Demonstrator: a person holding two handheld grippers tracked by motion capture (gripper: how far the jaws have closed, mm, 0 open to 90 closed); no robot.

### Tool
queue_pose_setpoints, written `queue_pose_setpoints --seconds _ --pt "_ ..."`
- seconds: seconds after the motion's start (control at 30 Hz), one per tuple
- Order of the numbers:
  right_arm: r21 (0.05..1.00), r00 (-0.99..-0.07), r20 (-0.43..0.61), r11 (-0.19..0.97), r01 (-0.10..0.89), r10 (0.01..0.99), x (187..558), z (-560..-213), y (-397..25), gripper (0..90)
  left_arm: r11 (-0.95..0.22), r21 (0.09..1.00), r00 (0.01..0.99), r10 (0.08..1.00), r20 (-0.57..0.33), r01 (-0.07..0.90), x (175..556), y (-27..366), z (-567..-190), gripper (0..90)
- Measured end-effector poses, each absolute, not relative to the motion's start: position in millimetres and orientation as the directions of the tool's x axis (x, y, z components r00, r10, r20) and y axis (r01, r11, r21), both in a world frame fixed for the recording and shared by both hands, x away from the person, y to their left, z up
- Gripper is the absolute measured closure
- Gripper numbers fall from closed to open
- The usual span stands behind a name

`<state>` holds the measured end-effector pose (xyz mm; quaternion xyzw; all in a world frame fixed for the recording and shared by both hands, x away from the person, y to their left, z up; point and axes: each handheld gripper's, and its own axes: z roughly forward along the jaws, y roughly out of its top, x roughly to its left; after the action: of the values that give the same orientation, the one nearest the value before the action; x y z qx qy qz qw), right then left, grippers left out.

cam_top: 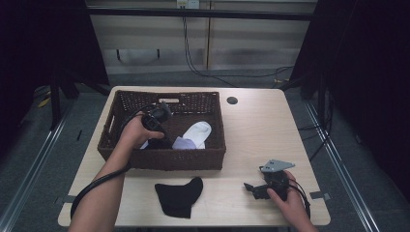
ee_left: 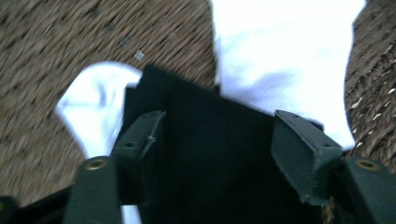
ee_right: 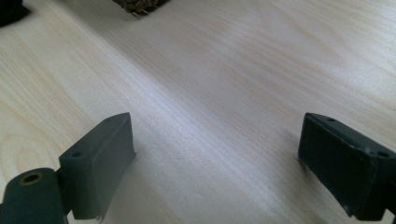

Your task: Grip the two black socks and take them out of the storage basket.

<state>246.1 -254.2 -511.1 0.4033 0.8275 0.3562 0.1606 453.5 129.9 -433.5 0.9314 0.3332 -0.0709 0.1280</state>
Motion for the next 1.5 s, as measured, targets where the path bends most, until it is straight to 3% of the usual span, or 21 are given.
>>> queue_pose_setpoints --seconds 0.2,0.33,0.5,0.6,0.67,0.73,0.77,1.5 --pt "0.718 -0.625 0.020 0.424 0.552 0.780 246.1 -511.1 -254.4 9.9 -0.770 0.178 0.789 0.580 -0.203 0.612 453.6 127.2 -443.6 37.6" --pt "0.718 -0.625 0.020 0.424 0.552 0.780 246.1 -511.1 -254.4 9.9 -0.771 0.178 0.789 0.580 -0.202 0.612 454.2 126.9 -445.8 45.8" --pt "0.718 -0.625 0.020 0.424 0.552 0.780 246.1 -511.1 -254.4 9.9 -0.786 0.157 0.798 0.565 -0.210 0.598 453.7 125.1 -449.3 63.4" --pt "0.718 -0.625 0.020 0.424 0.552 0.780 246.1 -511.1 -254.4 9.9 -0.793 0.136 0.799 0.563 -0.212 0.594 454.7 123.8 -451.1 68.3" --pt "0.718 -0.625 0.020 0.424 0.552 0.780 246.1 -511.1 -254.4 9.9 -0.796 0.121 0.798 0.561 -0.221 0.593 454.5 123.2 -453.2 80.5" --pt "0.718 -0.625 0.020 0.424 0.552 0.780 246.1 -511.1 -254.4 9.9 -0.797 0.119 0.799 0.561 -0.218 0.592 454.2 122.6 -453.3 83.5" --pt "0.718 -0.625 0.020 0.424 0.552 0.780 246.1 -511.1 -254.5 9.9 -0.798 0.116 0.800 0.562 -0.211 0.591 454.0 122.2 -453.0 90.0" --pt "0.719 -0.623 0.022 0.421 0.553 0.782 246.1 -511.0 -254.2 9.9 -0.775 0.188 0.795 0.566 -0.218 0.604 453.9 133.7 -400.1 90.0"
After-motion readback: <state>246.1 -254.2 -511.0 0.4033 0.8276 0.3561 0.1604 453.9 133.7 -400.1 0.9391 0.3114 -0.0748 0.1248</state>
